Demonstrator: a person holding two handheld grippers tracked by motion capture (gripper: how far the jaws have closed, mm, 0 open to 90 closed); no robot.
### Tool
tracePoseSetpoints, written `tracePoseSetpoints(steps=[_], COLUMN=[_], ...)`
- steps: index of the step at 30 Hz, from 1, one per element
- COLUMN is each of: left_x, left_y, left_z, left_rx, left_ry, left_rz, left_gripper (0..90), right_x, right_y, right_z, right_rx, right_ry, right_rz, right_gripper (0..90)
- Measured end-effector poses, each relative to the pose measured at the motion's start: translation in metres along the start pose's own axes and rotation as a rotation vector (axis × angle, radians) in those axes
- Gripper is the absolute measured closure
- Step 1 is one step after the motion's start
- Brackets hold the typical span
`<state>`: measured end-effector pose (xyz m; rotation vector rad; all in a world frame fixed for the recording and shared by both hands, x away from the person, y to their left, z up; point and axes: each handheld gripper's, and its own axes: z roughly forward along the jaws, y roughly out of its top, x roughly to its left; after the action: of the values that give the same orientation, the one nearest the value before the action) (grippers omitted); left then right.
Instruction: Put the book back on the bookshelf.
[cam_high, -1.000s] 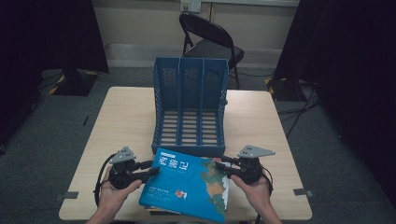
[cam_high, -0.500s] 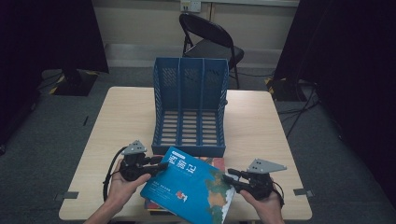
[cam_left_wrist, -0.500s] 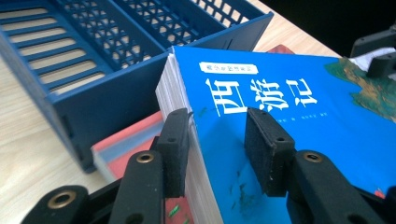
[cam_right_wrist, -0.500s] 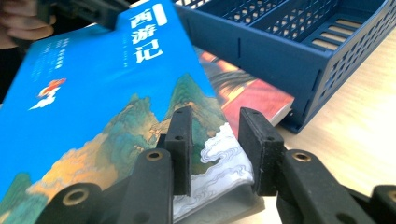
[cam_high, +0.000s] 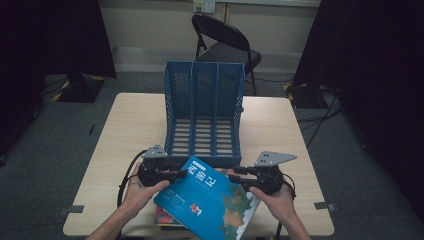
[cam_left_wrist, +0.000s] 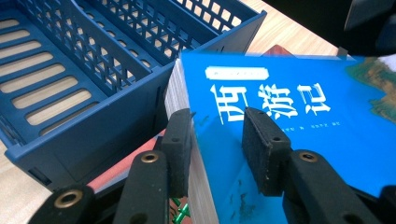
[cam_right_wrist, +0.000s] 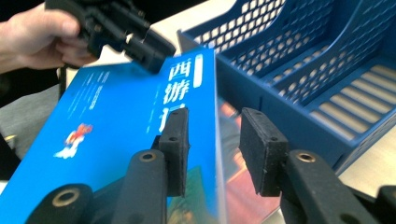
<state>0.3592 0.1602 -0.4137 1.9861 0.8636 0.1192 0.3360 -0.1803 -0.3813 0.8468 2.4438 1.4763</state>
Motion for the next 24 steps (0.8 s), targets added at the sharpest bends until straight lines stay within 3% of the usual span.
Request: tracePoseSetpoints(steps=[5,10,11,14,19,21,24], left_x=[0.0,-0.003,-0.004,-0.004,-0.002,-0.002,-0.001], left_y=[0.003,0.01,0.011,0.01,0.003,-0.007,-0.016], left_z=[0.005,0.012,0.012,0.012,0.006,-0.006,-0.016], left_rx=[0.002,0.022,0.026,0.015,-0.012,-0.015,-0.03], left_ry=[-0.009,-0.004,-0.003,-0.001,-0.018,-0.039,-0.029], left_rz=[0.012,0.039,0.029,0.041,0.009,-0.007,-0.022], left_gripper=[63.4,63.8,64.0,64.0,64.4,64.2,62.0], right_x=[-0.002,-0.013,-0.017,-0.017,-0.011,-0.012,-0.015], right_y=[0.004,0.002,0.002,0.002,-0.001,-0.005,-0.007], right_z=[0.003,0.021,0.027,0.031,0.039,0.041,0.042], right_rx=[-0.01,0.025,0.04,0.049,0.093,0.093,0.091], right_ry=[-0.006,0.004,0.019,0.032,0.062,0.079,0.109], right_rz=[0.003,0.017,0.024,0.015,-0.018,-0.002,0.036], right_gripper=[62.2,62.4,62.8,63.0,66.4,67.6,70.4])
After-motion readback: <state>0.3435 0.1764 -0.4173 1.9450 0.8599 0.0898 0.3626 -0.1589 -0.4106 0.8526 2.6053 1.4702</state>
